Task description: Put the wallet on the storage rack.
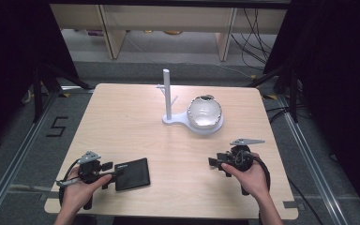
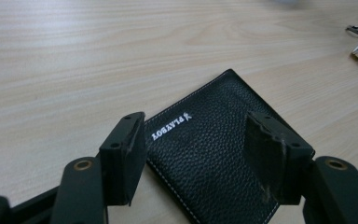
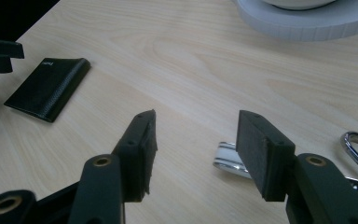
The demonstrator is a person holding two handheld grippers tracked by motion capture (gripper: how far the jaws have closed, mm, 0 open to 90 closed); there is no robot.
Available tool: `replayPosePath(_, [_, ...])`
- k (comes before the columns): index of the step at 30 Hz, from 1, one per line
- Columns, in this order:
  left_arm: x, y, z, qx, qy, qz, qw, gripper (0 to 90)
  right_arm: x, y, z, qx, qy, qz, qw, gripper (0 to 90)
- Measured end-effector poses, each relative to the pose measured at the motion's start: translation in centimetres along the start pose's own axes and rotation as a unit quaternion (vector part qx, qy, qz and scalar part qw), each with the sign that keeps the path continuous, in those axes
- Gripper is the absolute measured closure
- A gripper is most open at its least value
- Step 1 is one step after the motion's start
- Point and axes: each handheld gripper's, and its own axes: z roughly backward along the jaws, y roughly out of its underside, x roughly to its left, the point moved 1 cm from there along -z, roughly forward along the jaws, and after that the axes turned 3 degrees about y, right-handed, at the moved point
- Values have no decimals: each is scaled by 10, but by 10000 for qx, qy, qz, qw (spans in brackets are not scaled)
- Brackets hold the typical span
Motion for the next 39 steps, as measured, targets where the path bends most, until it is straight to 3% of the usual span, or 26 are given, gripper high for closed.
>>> replayPosePath(1, [1, 1, 0, 12, 3, -5, 10000, 393, 1, 0, 0, 7, -6, -18, 10000, 487])
replayPosePath(2, [1, 2, 1, 28, -2, -4, 10000, 396, -1, -1, -1, 9, 87, 196, 9998, 486])
replayPosePath(4, [2, 2, 1, 53, -9, -45, 10000, 393, 0, -1, -1, 30, 73, 186, 9998, 485])
replayPosePath(7, [0, -5, 0, 47, 80, -420, 9991, 382, 0, -1, -1, 70, 92, 199, 9997, 484])
replayPosePath(8, [0, -12, -3, 133, 144, -687, 9974, 365, 2, 0, -3, 95, 4, 115, 9999, 483])
replayPosePath(9, [0, -12, -3, 133, 144, -687, 9974, 360, 2, 0, -3, 95, 4, 115, 9999, 483])
replayPosePath(10, [0, -17, -6, 228, 217, -911, 9953, 360, 2, 0, -3, 119, -30, 84, 9999, 482])
replayPosePath(11, [-3, -20, -11, 217, 272, -811, 9961, 351, 3, 0, -4, 134, -19, 121, 9998, 482])
replayPosePath(12, [-2, -25, -16, 528, 358, -859, 9943, 326, 5, 0, -5, 197, -91, 58, 9997, 480])
replayPosePath(13, [-2, -25, -16, 528, 358, -859, 9943, 315, 5, 0, -5, 197, -91, 58, 9997, 480])
replayPosePath(14, [0, -25, -18, 937, 270, -774, 9922, 312, 8, 0, -7, 229, -147, 89, 9996, 480])
replayPosePath(15, [2, -25, -17, 1087, 165, -803, 9907, 312, 8, -1, -7, 249, -91, 139, 9996, 480])
replayPosePath(17, [3, -25, -15, 1094, 106, -804, 9907, 320, 10, -1, -9, 271, -135, 137, 9994, 480])
replayPosePath(20, [6, -23, -10, 968, 201, -678, 9928, 336, 9, -2, -11, 271, -170, 206, 9993, 480])
replayPosePath(21, [6, -22, -8, 913, 216, -766, 9926, 336, 12, -2, -12, 305, -197, 68, 9993, 480])
replayPosePath(22, [6, -23, -8, 891, 249, -827, 9923, 337, 10, -3, -14, 321, -127, 248, 9991, 480])
replayPosePath(23, [6, -24, -9, 928, 273, -959, 9907, 337, 11, -4, -14, 350, -169, 267, 9989, 480])
replayPosePath(26, [4, -34, -21, 959, 633, -1211, 9860, 332, 16, -4, -18, 373, -239, 321, 9985, 480])
replayPosePath(27, [4, -38, -24, 1042, 653, -1361, 9830, 328, 16, -4, -18, 378, -238, 326, 9985, 479])
replayPosePath(28, [4, -38, -24, 1042, 653, -1361, 9830, 326, 17, -4, -19, 390, -200, 332, 9985, 479])
replayPosePath(29, [4, -43, -28, 1109, 700, -1448, 9807, 326, 17, -4, -19, 390, -200, 332, 9985, 479])
replayPosePath(31, [2, -50, -38, 1113, 806, -1388, 9807, 323, 18, -3, -19, 428, -212, 330, 9983, 479])
replayPosePath(32, [2, -56, -47, 1289, 950, -1454, 9763, 322, 18, -3, -20, 445, -212, 329, 9982, 479])
replayPosePath(34, [1, -58, -52, 1374, 981, -1412, 9755, 320, 18, -3, -21, 445, -258, 333, 9981, 478])
replayPosePath(38, [-1, -62, -70, 1858, 1160, -1561, 9631, 319, 16, -2, -22, 450, -294, 337, 9980, 477])
replayPosePath(39, [-1, -62, -70, 1858, 1160, -1561, 9631, 320, 16, -2, -22, 450, -294, 337, 9980, 477])
